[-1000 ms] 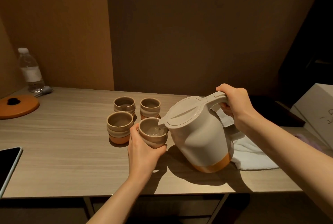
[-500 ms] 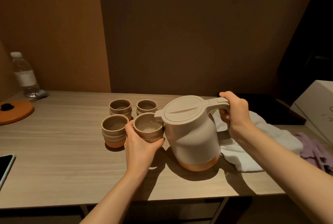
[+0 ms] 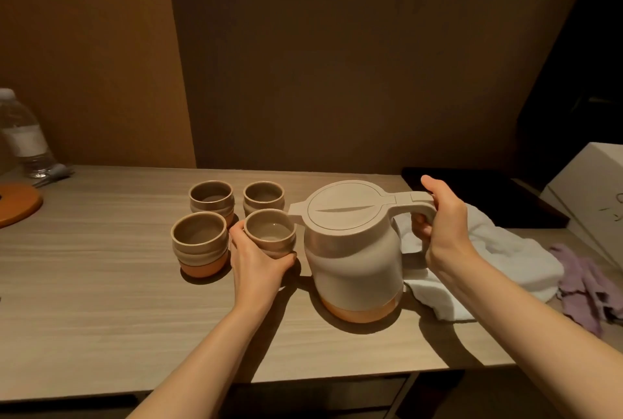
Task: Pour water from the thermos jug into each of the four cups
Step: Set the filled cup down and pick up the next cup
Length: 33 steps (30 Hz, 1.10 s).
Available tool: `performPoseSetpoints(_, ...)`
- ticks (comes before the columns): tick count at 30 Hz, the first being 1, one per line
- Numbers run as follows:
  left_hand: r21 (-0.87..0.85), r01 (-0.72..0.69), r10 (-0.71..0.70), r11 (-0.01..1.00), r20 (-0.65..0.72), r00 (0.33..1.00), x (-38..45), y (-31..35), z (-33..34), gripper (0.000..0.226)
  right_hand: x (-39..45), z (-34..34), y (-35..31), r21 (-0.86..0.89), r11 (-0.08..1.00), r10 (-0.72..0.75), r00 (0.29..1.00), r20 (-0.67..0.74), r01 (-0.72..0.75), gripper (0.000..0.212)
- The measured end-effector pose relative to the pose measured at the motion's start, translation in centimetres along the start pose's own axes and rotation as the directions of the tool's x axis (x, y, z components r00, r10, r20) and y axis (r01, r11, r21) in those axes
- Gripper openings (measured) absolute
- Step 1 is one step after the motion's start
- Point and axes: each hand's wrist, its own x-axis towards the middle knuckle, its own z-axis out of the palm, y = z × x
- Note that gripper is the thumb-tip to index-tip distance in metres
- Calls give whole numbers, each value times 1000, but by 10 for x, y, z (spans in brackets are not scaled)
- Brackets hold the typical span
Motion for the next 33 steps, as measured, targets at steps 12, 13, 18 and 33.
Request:
performPoseSetpoints(12, 85, 14, -16, 996, 22, 1000, 8, -15, 2, 103, -1, -1, 2, -4, 1000, 2, 1000, -9, -2, 47)
performPoseSetpoints(13, 92, 11, -14, 996, 29, 999, 9, -16, 1, 103, -1, 0, 2, -7, 1000, 7, 1000, -7, -7, 47)
performPoseSetpoints(18, 110, 1, -8, 994, 64, 998, 8, -15, -5, 102, -6, 0, 2, -13, 1000, 24, 1000, -6, -24, 46)
performPoseSetpoints(33, 272, -214, 251, 938, -111, 962, -2, -6, -85, 50, -22, 7, -4, -56, 998, -8, 999, 45, 11, 43)
